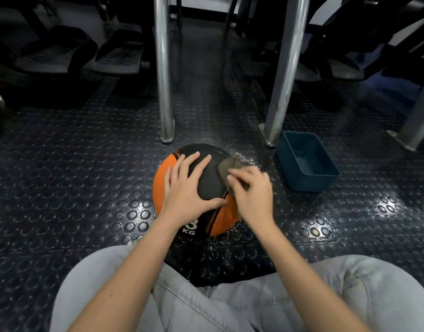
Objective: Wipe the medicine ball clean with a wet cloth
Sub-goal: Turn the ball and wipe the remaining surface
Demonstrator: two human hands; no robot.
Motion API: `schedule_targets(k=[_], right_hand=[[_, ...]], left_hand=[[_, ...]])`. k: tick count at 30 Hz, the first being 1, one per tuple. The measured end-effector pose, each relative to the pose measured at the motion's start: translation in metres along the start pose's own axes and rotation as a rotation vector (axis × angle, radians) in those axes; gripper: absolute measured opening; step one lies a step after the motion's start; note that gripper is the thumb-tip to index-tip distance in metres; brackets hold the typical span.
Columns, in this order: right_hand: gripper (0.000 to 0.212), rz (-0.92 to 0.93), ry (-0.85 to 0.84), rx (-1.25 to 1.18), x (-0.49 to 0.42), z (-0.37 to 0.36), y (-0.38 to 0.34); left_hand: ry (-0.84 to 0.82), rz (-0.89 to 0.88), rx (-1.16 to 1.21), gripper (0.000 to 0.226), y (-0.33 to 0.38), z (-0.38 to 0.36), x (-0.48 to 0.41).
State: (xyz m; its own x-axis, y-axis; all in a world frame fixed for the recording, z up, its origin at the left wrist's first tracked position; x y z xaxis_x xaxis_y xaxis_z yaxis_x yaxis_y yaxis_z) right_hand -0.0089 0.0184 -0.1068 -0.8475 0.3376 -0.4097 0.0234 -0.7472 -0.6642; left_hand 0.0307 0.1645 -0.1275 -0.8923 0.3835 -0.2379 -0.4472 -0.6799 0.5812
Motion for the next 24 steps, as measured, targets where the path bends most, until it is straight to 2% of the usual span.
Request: schedule_targets(k=[2, 4, 8, 11, 14, 17, 19, 22, 24], right_hand=[[0.019, 0.166, 0.011, 0.034, 0.026, 0.003, -0.020], [0.018, 0.190, -0.025, 0.040, 0.014, 0.004, -0.020], [0.019, -0.127, -0.078, 0.012, -0.050, -0.004, 0.019], [0.019, -0.201, -0.046, 0.035, -0.049, -0.004, 0.027], [0.016, -0.022, 0.066, 0.042, 0.001, 0.011, 0.004], [0.012, 0.111, 0.060, 0.037, 0.023, 0.017, -0.004], [0.013, 0.038, 0.047, 0.029, 0.001, 0.014, 0.011], [0.017, -0.175, 0.018, -0.007, -0.040, 0.005, 0.038], [0.017, -0.233, 0.015, -0.011, -0.045, 0.002, 0.041]], left_hand=[[0.015, -0.019, 0.038, 0.099, -0.003, 0.004, 0.002], [-0.014, -0.034, 0.036, 0.097, -0.004, 0.003, 0.002], [-0.072, -0.039, -0.048, 0.102, 0.004, -0.002, -0.001], [-0.061, -0.029, -0.078, 0.102, 0.011, -0.005, 0.001], [-0.048, -0.044, -0.091, 0.103, 0.013, -0.006, 0.004], [-0.083, -0.069, -0.099, 0.102, 0.014, -0.008, 0.005], [-0.110, -0.072, -0.118, 0.103, 0.018, -0.012, 0.003], [-0.110, -0.058, -0.129, 0.103, 0.020, -0.013, -0.002], [-0.097, -0.045, -0.112, 0.104, 0.019, -0.011, -0.004]])
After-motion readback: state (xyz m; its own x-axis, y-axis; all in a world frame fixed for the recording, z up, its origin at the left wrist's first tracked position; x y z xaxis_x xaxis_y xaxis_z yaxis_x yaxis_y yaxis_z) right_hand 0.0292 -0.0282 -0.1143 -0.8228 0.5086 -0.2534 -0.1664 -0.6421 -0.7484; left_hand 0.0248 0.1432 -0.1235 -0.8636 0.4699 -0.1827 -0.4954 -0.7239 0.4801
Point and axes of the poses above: each hand's wrist, its own x-axis away from the middle knuckle, its own z-axis out of the back of the hand, y = z × x, the point moved 8 cm from there along -x, towards the middle knuckle, and after that the axes turned 2 degrees about -z, right-handed, at the moved point
